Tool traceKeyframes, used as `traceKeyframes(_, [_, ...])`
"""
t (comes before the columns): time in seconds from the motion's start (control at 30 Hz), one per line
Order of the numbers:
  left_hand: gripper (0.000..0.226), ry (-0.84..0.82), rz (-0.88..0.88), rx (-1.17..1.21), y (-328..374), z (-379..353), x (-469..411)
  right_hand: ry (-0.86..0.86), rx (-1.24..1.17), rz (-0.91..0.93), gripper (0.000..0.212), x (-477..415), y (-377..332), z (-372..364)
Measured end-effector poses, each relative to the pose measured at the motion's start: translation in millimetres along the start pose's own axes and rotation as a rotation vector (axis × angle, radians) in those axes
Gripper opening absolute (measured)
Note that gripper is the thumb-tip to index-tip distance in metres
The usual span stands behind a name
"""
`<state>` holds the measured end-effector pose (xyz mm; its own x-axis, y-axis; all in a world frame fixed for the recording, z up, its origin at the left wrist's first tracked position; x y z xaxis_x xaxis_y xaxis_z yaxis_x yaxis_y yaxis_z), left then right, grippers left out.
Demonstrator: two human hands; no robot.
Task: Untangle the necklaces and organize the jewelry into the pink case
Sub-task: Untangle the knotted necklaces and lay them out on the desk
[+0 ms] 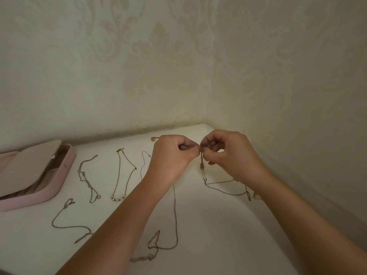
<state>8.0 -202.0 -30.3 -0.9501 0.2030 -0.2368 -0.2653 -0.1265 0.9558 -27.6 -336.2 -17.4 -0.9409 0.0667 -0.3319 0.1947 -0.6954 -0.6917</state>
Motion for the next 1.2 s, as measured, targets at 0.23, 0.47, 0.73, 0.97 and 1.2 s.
traceKeyframes(0.23, [0.014, -0.027, -0.041, -0.097, 0.8, -3.0, 1.3, -0.061, -0.039, -0.075, 0.009, -3.7, 11.3, 0.4])
traceKeyframes(0.47, [0.013, -0.085, -0.174, -0.308, 10.0, -10.4, 5.2, -0.064, 0.176, 0.104, 0.011, -1.0, 0.5, 1.9])
traceKeyframes(0.73, [0.008, -0.149, -0.177, -0.206, 9.8, -9.5, 3.0, -0.227, -0.373, -0.13, 0.012, -2.9, 11.7, -10.6])
traceKeyframes(0.97, [0.015, -0.137, -0.142, -0.135, 9.4, -10.9, 4.4, -0.298, -0.342, -0.113, 0.013, -1.2, 10.2, -12.1])
traceKeyframes(1.2, [0.005, -0.186, -0.126, -0.117, 9.9, -12.2, 5.2, -0.271, -0.111, 0.044, 0.008, 0.7, 4.4, -6.2])
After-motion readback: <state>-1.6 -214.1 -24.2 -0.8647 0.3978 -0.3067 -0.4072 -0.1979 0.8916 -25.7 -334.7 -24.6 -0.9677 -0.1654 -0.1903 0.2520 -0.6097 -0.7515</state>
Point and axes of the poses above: each hand's wrist, its own x-axis away from the middle knuckle, its own z-axis out of the back of the hand, y = z × x, the point moved 6 cm from there along -x, towards the middle knuckle, and after that the axes turned 10 degrees about x, right-handed, at the moved point
